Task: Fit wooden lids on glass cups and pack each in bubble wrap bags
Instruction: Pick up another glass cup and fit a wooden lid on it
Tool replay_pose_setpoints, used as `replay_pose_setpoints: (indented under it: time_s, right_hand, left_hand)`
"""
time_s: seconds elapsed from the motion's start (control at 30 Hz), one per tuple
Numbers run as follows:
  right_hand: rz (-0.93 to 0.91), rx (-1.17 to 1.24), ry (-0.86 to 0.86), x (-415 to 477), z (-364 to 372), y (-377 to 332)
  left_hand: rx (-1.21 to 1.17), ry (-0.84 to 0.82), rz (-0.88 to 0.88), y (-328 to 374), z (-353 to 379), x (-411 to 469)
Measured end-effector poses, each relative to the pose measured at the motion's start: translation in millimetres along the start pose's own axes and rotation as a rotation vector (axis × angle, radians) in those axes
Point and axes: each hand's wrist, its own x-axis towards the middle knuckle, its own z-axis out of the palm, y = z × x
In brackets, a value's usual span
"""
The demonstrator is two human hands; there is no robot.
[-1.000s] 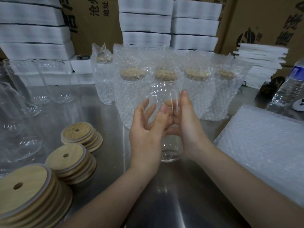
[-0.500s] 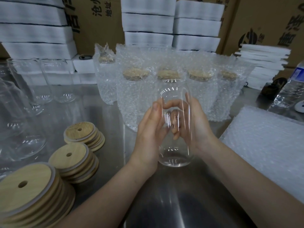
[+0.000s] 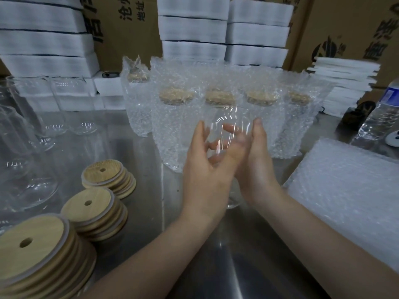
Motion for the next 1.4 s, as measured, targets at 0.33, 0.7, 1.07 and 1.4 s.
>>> replay_pose_setpoints:
  time_s: [0.33, 0.7, 1.07, 1.4]
  right_hand:
    - [-0.012, -0.146, 0.109, -3.8, 5.8, -2.4]
    - [-0.051, -0.213, 0.166, 2.3, -6.8, -7.6]
    - [0.175, 0.191, -0.184, -1.8, -0.7, -2.9]
    - [0.089, 0.115, -0.039, -0.9, -0.7, -12.3]
  left_hand:
    - [0.031, 0.023, -0.041, -4.9, -7.5, 0.1]
    - [-0.291, -0.126, -0.202, -5.9, -13.1, 8.8]
    - [-0.44, 0.007, -0.256, -6.7, -22.2, 17.2]
    - [-0.342, -0.071, -0.108, -2.5, -9.6, 15.4]
